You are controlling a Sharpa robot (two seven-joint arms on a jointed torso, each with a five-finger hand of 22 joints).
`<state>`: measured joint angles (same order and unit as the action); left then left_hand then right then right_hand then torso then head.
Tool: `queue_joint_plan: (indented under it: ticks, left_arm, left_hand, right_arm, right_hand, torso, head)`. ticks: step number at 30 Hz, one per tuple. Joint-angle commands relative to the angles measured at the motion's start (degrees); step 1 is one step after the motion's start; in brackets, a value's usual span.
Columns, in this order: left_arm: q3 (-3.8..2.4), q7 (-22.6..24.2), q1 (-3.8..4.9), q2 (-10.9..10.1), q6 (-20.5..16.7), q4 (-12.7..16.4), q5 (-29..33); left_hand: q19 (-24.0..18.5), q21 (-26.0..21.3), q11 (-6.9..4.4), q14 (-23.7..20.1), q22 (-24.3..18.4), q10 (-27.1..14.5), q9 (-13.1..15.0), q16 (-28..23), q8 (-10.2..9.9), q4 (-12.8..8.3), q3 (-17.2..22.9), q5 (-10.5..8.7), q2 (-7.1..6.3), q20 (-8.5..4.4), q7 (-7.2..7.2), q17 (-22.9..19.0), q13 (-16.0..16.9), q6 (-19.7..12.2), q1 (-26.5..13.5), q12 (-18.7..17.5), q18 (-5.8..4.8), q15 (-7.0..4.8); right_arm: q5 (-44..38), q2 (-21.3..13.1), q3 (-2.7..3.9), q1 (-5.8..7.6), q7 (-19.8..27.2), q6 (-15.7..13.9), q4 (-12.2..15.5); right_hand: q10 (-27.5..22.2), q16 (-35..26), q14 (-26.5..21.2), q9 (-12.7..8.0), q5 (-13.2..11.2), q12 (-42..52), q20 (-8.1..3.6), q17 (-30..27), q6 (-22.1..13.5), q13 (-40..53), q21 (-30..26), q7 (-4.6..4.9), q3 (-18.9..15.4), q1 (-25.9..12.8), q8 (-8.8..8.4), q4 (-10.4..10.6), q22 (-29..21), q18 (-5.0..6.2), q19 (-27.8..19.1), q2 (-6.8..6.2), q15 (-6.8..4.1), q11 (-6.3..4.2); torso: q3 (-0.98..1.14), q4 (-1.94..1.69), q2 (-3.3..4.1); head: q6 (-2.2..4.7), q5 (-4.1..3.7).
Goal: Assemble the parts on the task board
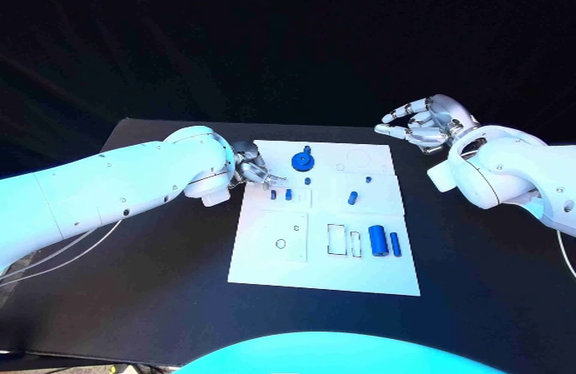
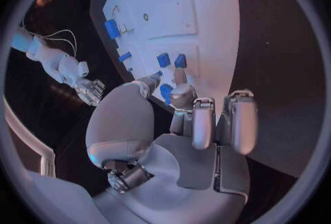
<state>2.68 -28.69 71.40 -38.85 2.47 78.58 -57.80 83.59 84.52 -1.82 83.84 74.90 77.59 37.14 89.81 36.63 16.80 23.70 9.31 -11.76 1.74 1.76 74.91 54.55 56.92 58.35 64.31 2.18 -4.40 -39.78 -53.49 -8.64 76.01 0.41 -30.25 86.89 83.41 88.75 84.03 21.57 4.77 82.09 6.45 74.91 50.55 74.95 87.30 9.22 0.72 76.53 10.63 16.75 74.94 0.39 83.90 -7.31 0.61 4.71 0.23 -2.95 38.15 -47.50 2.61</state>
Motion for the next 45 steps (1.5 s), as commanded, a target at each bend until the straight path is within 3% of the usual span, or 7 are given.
queue_joint_plan:
  ticks: [1,5,9,15,24,39,45]
  left_arm:
    - [-0.57,1.6,0.31,-0.2,-2.4,0.3,5.2]
    - [-0.94,3.9,0.67,-0.2,-4.6,-0.3,6.3]
    - [-1.09,8.7,0.87,0.2,-7.3,-1.3,6.8]
    - [-0.95,19.8,0.94,1.3,-11.9,-2.0,3.6]
    - [1.59,30.4,0.75,4.7,-17.0,-4.0,-5.4]
    - [3.29,30.3,0.23,10.3,-11.7,-8.1,-19.5]
    - [3.66,29.5,0.02,12.7,-9.5,-10.8,-21.9]
  left_hand:
    - [-1.5,-1.2,0.36,5.9,5.4,-2.3,-0.5,-0.3,-0.2,-0.1,-1.5,-0.04,-0.32,0.25,0.70,14.3,-2.9,-1.4,0.1,-2.6,0.55,-0.04]
    - [-6.3,-5.6,2.31,3.9,-0.3,-12.2,-1.6,-3.6,-2.0,-0.2,-3.1,0.49,-0.08,1.34,2.87,9.2,-16.3,-6.3,2.4,-14.5,1.98,1.49]
    - [-17.0,-15.7,5.95,-3.1,-11.8,-20.7,-3.9,-12.2,-5.0,-0.1,-4.0,0.86,0.36,4.13,6.66,-2.7,-19.6,-13.3,8.1,-19.6,4.83,4.80]
    - [-30.5,-30.6,7.55,-15.1,-26.6,-27.7,-8.1,-23.3,-8.0,-1.8,-0.8,0.87,-0.63,6.08,7.95,-17.9,-25.5,-16.5,21.5,-25.1,8.25,6.47]
    - [-32.0,-35.3,8.53,-23.8,-29.2,-30.1,-12.1,-29.7,-10.1,-2.5,1.9,0.50,-2.93,6.97,7.92,-28.7,-32.8,-15.6,25.7,-30.9,8.21,7.38]
    - [-33.2,-35.0,9.35,-26.5,-28.0,-31.3,-14.9,-25.6,-11.4,-4.0,3.5,0.78,-4.37,7.78,7.59,-30.9,-36.8,-12.0,27.3,-32.5,8.20,8.19]
    - [-33.1,-34.1,9.44,-26.3,-27.1,-31.2,-15.6,-23.4,-12.0,-4.4,3.8,0.65,-4.63,7.86,7.28,-31.4,-37.9,-10.9,27.0,-33.0,8.23,8.28]
  right_arm:
    - [-0.3,0.1,0.00,-0.03,0.8,0.1,-0.1]
    - [-0.3,0.1,0.00,-0.03,0.7,0.0,-0.2]
    - [-0.5,0.0,0.00,-0.03,0.8,-0.1,-0.3]
    - [-0.8,0.0,0.00,-0.03,1.4,-0.3,-0.4]
    - [-0.7,0.1,0.00,-0.04,2.3,-0.5,-0.4]
    - [1.6,0.8,0.00,-0.11,6.2,-2.1,-1.1]
    - [3.5,1.0,0.00,-0.12,7.6,-3.0,-1.4]
  right_hand:
    - [-0.1,-0.2,5.1,-0.1,0.0,-0.1,-0.34,11.5,-0.4,8.0,-0.1,0.07,-0.4,-0.7,0.35,-0.1,13.5,0.30,4.8,-0.03,-0.39,-0.20]
    - [-0.1,-0.2,5.1,-0.1,0.0,-0.1,-0.35,11.5,-0.4,7.9,-0.1,0.06,-0.5,-0.7,0.37,-0.1,13.5,0.30,4.9,0.02,-0.40,-0.20]
    - [-0.4,-0.3,5.1,-0.1,0.0,-0.4,-0.35,11.4,-0.4,7.7,-0.2,0.06,-0.4,-0.7,0.40,-0.2,13.4,0.34,4.8,0.20,-0.40,-0.21]
    - [-4.2,-0.9,4.8,-0.2,0.0,-5.3,-0.41,10.2,-0.5,3.4,-1.9,-0.01,-0.1,0.6,0.69,-0.6,12.4,0.75,4.0,0.77,-0.49,-0.30]
    - [-8.8,-2.5,3.9,-0.4,0.0,-12.4,-0.70,7.0,-0.8,-2.9,-6.2,-0.23,0.6,3.0,1.39,-0.9,10.1,1.71,2.3,1.33,-0.80,-0.59]
    - [-25.3,-27.1,-8.1,-0.8,-0.1,-39.0,-0.62,-22.7,-0.9,-28.9,-58.5,-0.24,1.3,6.5,4.30,-0.5,-21.4,10.23,-15.9,2.15,-0.56,-0.47]
    - [-26.5,-46.8,-13.8,-1.6,0.0,-48.4,0.36,-35.3,-2.2,-39.6,-68.9,0.18,1.9,7.5,4.67,-0.4,-31.2,10.17,-16.8,2.36,0.28,0.40]
  torso:
    - [0.06,0.02,0.04]
    - [0.07,-0.03,0.06]
    - [0.07,0.06,0.09]
    - [0.02,-0.06,0.09]
    - [-0.06,0.02,0.12]
    - [0.08,-0.03,0.16]
    - [-0.02,0.00,0.18]
  head:
    - [0.25,0.03]
    - [0.56,-0.14]
    - [0.92,-0.49]
    - [1.39,-1.05]
    - [1.95,-2.00]
    - [2.30,-2.45]
    - [2.28,-2.56]
